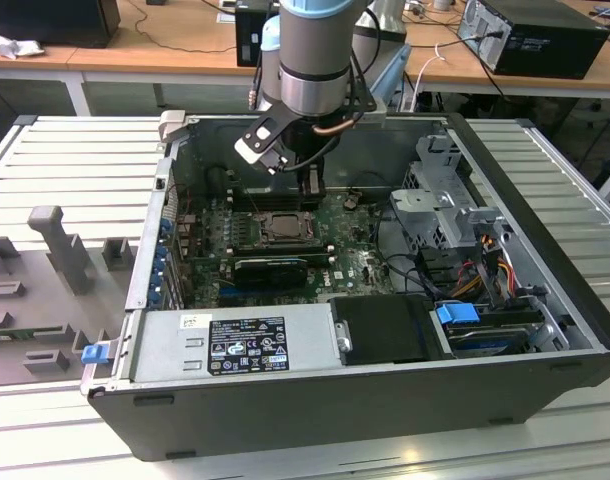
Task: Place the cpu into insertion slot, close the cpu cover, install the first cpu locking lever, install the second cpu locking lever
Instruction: 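Close the cpu cover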
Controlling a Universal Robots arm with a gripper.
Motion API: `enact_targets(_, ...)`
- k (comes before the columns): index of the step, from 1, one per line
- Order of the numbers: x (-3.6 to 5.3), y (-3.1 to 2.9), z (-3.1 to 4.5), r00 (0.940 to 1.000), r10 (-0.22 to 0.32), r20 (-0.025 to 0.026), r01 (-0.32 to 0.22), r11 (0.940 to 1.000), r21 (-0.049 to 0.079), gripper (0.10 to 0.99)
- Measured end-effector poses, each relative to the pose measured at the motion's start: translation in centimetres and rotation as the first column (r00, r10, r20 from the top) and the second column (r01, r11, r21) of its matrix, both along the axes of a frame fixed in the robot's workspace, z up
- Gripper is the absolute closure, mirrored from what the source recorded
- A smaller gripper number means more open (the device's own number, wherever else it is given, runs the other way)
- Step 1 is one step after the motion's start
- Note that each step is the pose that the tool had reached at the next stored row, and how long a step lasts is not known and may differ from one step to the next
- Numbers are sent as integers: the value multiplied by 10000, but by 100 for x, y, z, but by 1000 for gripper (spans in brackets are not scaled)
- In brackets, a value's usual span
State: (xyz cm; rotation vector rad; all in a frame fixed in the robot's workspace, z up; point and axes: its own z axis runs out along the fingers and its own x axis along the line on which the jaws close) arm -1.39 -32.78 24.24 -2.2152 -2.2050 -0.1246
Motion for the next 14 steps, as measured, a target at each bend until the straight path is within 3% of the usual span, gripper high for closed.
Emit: enact_targets(14,-270,0,-28,10000,-1,0,1,10000,0,980)
